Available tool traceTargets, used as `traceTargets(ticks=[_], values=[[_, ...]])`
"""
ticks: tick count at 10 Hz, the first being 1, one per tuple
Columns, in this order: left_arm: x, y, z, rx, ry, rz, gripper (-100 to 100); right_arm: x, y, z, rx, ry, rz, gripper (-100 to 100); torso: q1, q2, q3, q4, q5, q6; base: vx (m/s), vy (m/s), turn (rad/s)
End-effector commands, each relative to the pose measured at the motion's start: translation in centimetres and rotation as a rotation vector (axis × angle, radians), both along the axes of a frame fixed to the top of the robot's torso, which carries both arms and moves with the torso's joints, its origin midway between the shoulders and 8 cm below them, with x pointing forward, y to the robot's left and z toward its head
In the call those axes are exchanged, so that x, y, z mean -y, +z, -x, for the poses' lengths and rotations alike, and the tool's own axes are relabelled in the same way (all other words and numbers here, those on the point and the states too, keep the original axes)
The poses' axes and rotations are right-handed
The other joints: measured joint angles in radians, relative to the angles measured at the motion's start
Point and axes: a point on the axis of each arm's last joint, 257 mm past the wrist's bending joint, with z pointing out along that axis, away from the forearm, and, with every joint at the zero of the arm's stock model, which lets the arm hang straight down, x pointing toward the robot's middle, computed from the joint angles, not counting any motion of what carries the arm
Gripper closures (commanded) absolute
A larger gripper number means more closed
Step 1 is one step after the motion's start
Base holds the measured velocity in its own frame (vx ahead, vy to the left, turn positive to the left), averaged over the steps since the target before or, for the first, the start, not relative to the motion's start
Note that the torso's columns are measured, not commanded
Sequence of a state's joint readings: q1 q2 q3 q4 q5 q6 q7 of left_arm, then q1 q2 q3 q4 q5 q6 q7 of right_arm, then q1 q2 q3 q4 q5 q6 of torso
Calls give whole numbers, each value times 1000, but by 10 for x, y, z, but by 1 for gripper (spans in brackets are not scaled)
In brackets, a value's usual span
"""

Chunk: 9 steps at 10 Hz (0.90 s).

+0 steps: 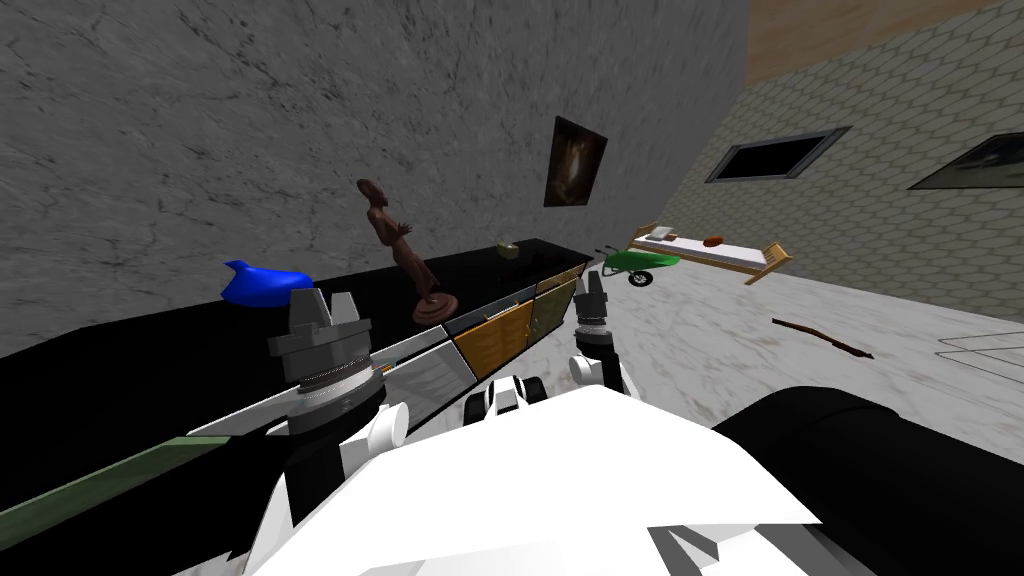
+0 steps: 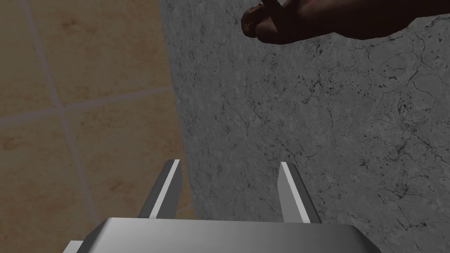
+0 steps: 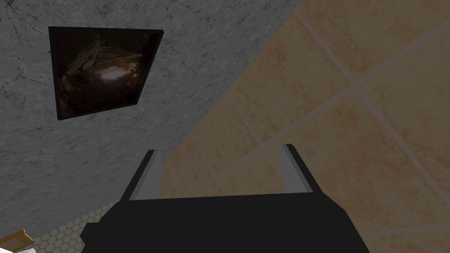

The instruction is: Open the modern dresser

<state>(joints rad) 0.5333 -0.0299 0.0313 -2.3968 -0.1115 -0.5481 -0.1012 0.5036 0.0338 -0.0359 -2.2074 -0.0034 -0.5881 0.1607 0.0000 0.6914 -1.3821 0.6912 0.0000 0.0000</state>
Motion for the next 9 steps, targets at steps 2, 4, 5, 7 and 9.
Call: traceTargets(ticks=[2, 4, 5, 7, 9], values=[[11, -12, -6, -26, -49, -78, -100, 0, 0, 0, -1, 0, 0, 0, -1, 42, -89, 43, 0, 0, 14, -37, 17], [14, -23, -11, -43, -72, -112, -100, 0, 0, 0, -1, 0, 0, 0, -1, 46, -94, 46, 0, 0, 19, -58, 25], [14, -29, -13, -51, -80, -123, -100, 0, 0, 0, -1, 0, 0, 0, -1, 46, -94, 47, 0, 0, 36, -74, 27], [12, -43, -18, -66, -92, -136, -100, 0, 0, 0, -1, 0, 0, 0, 0, 46, -94, 47, 0, 0, 40, -77, 31], [8, -58, -22, -80, -99, -138, -100, 0, 0, 0, -1, 0, 0, 0, 0, 46, -94, 47, 0, 0, 47, -84, 42]])
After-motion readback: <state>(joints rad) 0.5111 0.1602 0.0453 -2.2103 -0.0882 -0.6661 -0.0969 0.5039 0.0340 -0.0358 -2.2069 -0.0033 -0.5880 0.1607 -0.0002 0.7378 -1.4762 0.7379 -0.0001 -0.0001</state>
